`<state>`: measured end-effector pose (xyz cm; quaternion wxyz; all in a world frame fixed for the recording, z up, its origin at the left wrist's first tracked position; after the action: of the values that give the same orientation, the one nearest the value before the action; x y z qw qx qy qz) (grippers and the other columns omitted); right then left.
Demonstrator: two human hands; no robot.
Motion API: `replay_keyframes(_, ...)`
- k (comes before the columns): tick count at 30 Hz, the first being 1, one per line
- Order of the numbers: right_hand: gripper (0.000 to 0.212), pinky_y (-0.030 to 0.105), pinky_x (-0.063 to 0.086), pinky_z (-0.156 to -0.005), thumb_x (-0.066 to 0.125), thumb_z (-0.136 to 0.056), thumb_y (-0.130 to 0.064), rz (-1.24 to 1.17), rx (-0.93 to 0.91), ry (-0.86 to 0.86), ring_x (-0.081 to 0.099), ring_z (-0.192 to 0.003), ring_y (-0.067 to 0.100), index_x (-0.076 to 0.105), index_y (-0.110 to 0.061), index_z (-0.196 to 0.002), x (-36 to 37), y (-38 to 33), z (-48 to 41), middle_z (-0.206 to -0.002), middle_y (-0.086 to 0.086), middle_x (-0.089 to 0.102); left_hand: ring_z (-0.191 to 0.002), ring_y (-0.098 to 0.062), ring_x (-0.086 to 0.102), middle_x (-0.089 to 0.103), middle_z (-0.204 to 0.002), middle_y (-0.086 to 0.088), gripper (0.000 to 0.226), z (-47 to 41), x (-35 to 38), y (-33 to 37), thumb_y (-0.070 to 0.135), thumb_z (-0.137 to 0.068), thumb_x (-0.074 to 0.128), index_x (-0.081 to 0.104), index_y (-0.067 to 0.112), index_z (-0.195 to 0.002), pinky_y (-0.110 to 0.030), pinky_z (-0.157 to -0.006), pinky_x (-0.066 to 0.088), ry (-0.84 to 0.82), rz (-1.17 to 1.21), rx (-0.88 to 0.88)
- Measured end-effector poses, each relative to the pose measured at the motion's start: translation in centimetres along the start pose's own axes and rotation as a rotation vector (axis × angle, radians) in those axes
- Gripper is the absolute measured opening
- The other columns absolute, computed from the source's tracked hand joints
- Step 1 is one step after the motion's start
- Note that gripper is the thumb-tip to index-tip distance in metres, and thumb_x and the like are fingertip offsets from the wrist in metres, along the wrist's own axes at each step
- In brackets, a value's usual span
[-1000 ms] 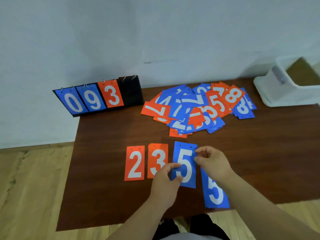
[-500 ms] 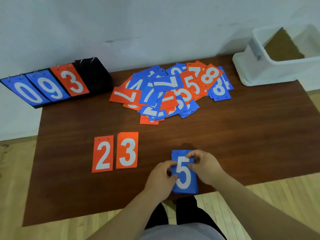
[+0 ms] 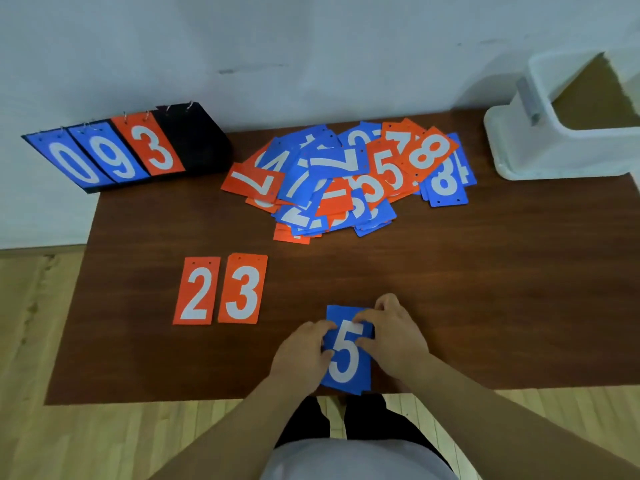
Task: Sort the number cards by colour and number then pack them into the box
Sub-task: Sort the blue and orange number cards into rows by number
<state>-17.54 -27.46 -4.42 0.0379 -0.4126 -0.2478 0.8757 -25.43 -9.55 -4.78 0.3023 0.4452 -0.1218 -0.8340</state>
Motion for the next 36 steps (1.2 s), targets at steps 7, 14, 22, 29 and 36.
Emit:
replay_keyframes(7, 0.041, 0.029, 0.046, -0.100, 0.072, -0.089, -0.041, -0.074, -0.053, 0.061, 0.048, -0.122, 0.016, 0.062, -0.036, -0.129, -4.5, 0.5, -0.9, -0.134, -0.006, 0.038, -0.089, -0.004, 0.053, 0.055, -0.105, 0.013, 0.042, 0.0, -2.4, 1.7, 0.034, -0.095, 0.065, 0.055, 0.034, -0.136, -0.020, -0.073, 0.043, 0.170, 0.077, -0.061)
replay_keyframes(14, 0.042, 0.033, 0.051, -0.098, 0.073, -0.088, -0.043, -0.147, -0.063, 0.237, 0.051, -0.121, 0.013, 0.060, -0.039, -0.127, -10.0, -2.5, -4.1, -0.135, -0.009, 0.042, -0.111, -0.011, 0.056, 0.052, -0.128, 0.008, 0.044, -1.3, -9.8, 1.9, 0.037, -0.094, 0.068, 0.054, 0.036, -0.136, -0.031, -0.093, 0.053, 0.436, 0.166, -0.113)
replay_keyframes(22, 0.046, 0.037, 0.047, -0.101, 0.071, -0.091, -0.034, -0.190, -0.099, 0.300, 0.049, -0.129, 0.024, 0.058, -0.025, -0.135, -12.6, -7.9, -10.3, -0.145, 0.003, 0.041, -0.120, -0.018, 0.055, 0.047, -0.136, 0.003, 0.054, -6.6, -19.3, -2.6, 0.041, -0.090, 0.071, 0.050, 0.037, -0.140, -0.040, -0.099, 0.054, 0.549, 0.060, -0.067)
replay_keyframes(29, 0.049, 0.041, 0.045, -0.103, 0.072, -0.088, -0.035, -0.142, 0.042, 0.360, 0.051, -0.126, 0.029, 0.059, -0.020, -0.133, -14.0, -10.8, -18.2, -0.140, 0.009, 0.049, -0.138, -0.024, 0.041, 0.043, -0.151, 0.001, 0.061, -14.5, -26.6, -6.9, 0.038, -0.091, 0.072, 0.045, 0.031, -0.146, -0.045, -0.112, 0.041, 0.368, -0.142, 0.134)
replay_keyframes(36, 0.072, 0.048, 0.041, -0.107, 0.062, -0.087, -0.063, -0.089, 0.412, 0.401, 0.042, -0.132, 0.039, 0.043, -0.028, -0.146, -14.2, -10.7, -25.0, -0.146, 0.015, 0.039, -0.138, -0.024, 0.040, 0.046, -0.150, 0.006, 0.066, -21.6, -28.9, -7.8, 0.034, -0.088, 0.073, 0.044, 0.035, -0.147, -0.045, -0.113, 0.038, 0.195, -0.309, 0.308)
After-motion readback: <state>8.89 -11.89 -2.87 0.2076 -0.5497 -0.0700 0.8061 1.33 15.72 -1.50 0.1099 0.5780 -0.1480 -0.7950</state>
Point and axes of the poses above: each hand's wrist, its own z-axis away from the middle knuckle, its own x-axis out of the palm, y = z × x, the point moved 2 cm from there along -z, towards the middle knuckle
